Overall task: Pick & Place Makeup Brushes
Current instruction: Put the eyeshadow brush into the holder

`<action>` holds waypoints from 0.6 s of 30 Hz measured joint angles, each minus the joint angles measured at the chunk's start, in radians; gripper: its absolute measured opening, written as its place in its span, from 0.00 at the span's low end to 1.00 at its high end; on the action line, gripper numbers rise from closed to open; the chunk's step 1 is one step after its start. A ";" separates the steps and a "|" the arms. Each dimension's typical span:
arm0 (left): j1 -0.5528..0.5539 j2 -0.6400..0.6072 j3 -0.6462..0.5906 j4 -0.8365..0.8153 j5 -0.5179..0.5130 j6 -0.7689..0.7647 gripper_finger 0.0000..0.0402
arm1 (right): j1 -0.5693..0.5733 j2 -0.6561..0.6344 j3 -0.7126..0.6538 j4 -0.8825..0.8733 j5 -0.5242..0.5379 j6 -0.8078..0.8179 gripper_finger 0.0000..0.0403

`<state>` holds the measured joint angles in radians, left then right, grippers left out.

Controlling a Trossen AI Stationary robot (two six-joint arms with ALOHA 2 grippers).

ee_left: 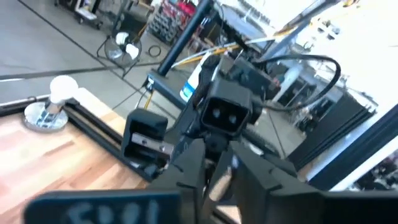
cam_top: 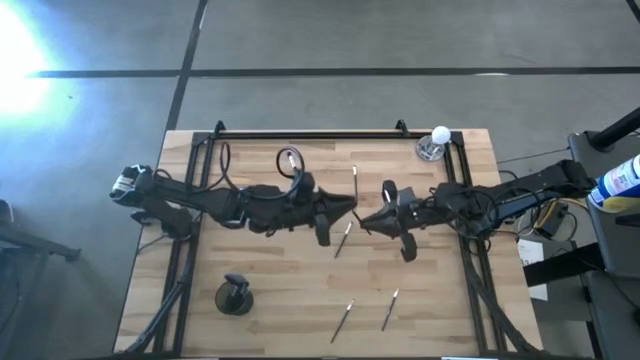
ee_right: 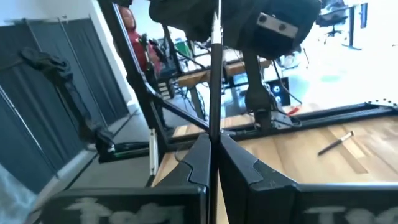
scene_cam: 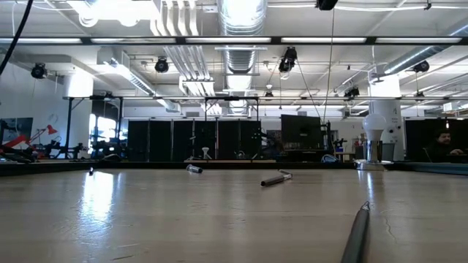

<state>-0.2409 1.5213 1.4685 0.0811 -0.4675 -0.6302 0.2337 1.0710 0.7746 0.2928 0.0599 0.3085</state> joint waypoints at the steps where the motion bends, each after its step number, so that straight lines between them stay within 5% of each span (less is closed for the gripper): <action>1: 0.001 0.001 0.001 0.012 0.000 0.001 0.19 | 0.000 0.000 0.000 0.013 0.001 0.001 0.03; 7: 0.007 0.004 0.001 0.045 0.003 0.012 0.28 | 0.000 0.000 0.000 0.062 0.048 0.002 0.03; 18: 0.026 0.010 0.000 0.125 0.006 0.087 0.28 | -0.001 0.007 0.000 0.136 0.102 0.021 0.03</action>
<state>-0.2147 1.5314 1.4689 0.2061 -0.4613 -0.5430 0.2329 1.0777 0.7746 0.4289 0.1616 0.3294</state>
